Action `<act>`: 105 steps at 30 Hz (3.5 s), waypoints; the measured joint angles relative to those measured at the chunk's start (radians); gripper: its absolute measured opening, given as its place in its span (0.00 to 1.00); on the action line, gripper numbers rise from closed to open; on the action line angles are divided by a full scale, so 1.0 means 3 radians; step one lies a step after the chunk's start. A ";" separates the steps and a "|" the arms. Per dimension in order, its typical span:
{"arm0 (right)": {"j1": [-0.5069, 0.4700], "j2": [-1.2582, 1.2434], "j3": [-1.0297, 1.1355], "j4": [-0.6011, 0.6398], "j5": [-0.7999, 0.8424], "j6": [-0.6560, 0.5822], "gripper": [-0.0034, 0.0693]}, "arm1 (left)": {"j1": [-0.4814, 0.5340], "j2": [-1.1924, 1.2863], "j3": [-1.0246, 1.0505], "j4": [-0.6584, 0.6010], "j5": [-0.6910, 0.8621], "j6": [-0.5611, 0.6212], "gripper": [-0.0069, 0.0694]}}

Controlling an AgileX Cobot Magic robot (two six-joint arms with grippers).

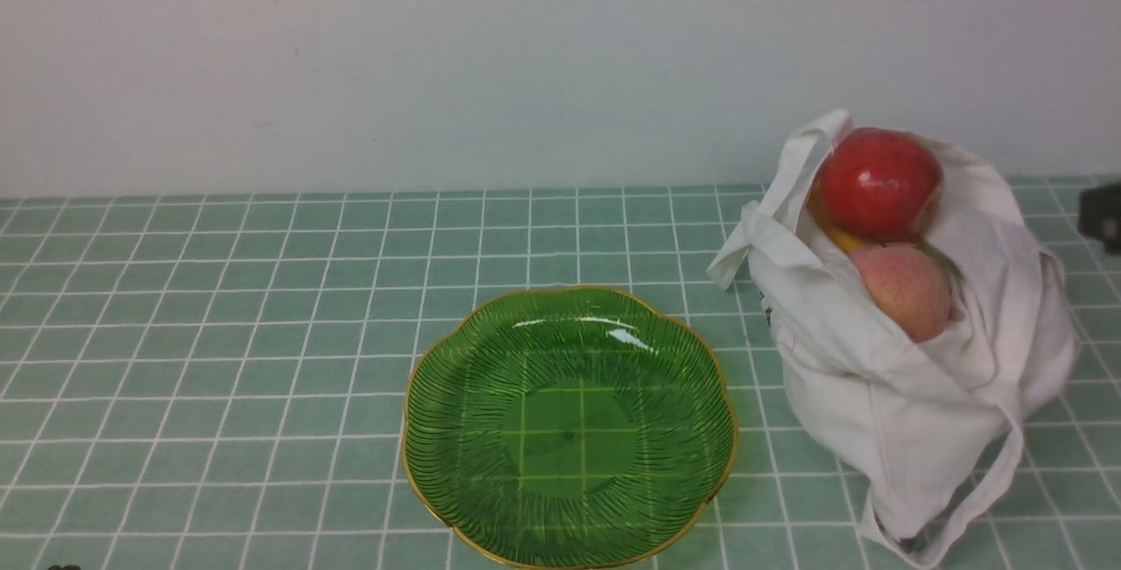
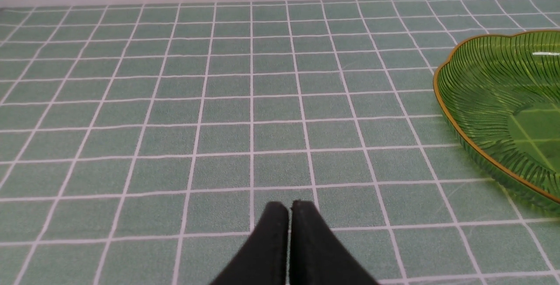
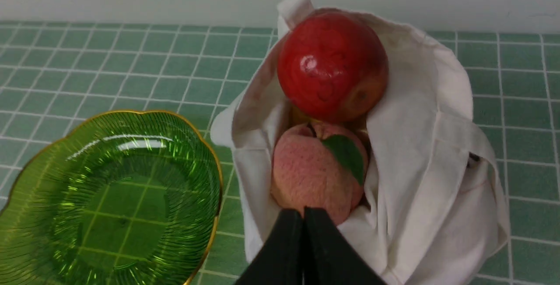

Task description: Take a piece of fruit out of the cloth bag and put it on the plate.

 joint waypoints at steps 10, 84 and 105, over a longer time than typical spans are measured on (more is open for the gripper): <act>0.0000 0.1237 -0.0926 -0.0097 0.0178 -0.0430 0.37 | 0.0000 0.0000 0.0000 0.0000 0.0000 0.0000 0.08; 0.1452 0.2841 -0.1025 0.1267 -0.0680 -0.0923 0.87 | 0.0000 0.0000 0.0000 0.0000 0.0000 0.0000 0.08; 0.1269 0.2011 -0.1036 0.0683 -0.0509 -0.0379 0.75 | 0.0000 0.0000 0.0000 0.0000 0.0000 0.0000 0.08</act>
